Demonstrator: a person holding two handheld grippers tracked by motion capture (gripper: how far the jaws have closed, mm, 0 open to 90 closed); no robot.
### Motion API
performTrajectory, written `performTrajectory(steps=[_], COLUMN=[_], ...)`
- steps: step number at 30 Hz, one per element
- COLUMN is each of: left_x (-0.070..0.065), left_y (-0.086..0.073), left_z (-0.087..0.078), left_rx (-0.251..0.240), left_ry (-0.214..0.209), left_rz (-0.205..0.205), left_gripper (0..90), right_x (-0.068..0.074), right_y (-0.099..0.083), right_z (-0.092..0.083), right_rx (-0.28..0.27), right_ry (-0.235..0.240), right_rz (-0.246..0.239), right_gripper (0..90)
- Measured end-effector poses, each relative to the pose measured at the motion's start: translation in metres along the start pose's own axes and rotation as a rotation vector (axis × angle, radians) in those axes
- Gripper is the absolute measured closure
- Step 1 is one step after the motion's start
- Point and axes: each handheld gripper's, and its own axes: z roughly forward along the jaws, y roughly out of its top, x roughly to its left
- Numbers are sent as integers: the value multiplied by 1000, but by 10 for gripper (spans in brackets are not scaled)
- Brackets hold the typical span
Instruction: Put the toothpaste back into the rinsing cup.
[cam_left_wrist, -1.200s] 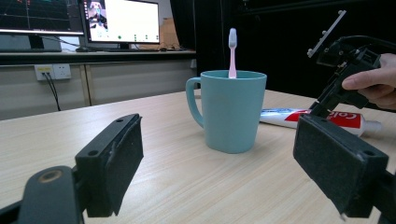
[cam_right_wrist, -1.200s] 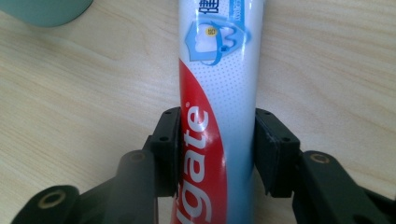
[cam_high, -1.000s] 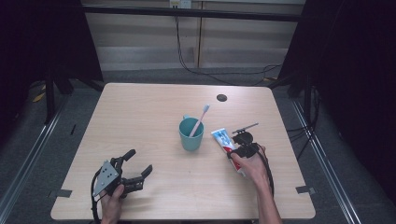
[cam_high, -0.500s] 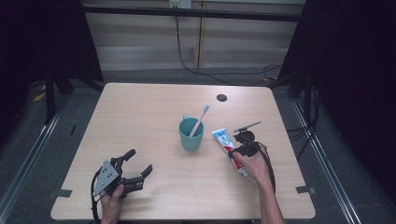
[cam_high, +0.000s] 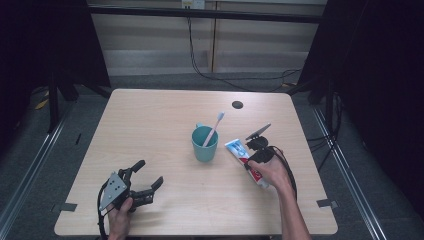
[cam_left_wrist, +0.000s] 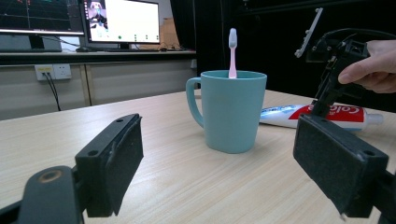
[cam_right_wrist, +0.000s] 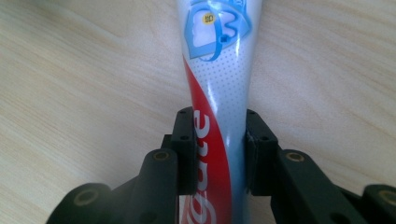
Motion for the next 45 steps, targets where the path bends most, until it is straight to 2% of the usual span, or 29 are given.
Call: performTrajectory(steps=[9, 13, 18, 24, 31, 38, 42, 45], left_x=[0, 0, 0, 0, 0, 0, 0, 0], left_y=[0, 0, 0, 0, 0, 0, 0, 0], left_z=[0, 0, 0, 0, 0, 0, 0, 0], left_rx=[0, 0, -2, 1, 1, 0, 0, 1], left_ry=[0, 0, 1, 0, 0, 0, 0, 0], left_rz=[0, 0, -3, 0, 0, 0, -1, 0], left_gripper=[159, 159, 159, 159, 159, 159, 159, 159], right_x=[3, 3, 1, 0, -6, -11, -13, -14], right_y=[7, 6, 3, -1, -7, -15, -19, -21], right_z=[3, 2, 0, -5, -14, -23, -33, -38], right_rx=[59, 56, 41, -16, -70, -166, -246, -272], right_ry=[-19, -16, -6, 6, -1, 35, 43, 78], right_rz=[-35, 1, 16, 37, 71, 100, 119, 120], right_gripper=[686, 700, 711, 714, 717, 718, 719, 719])
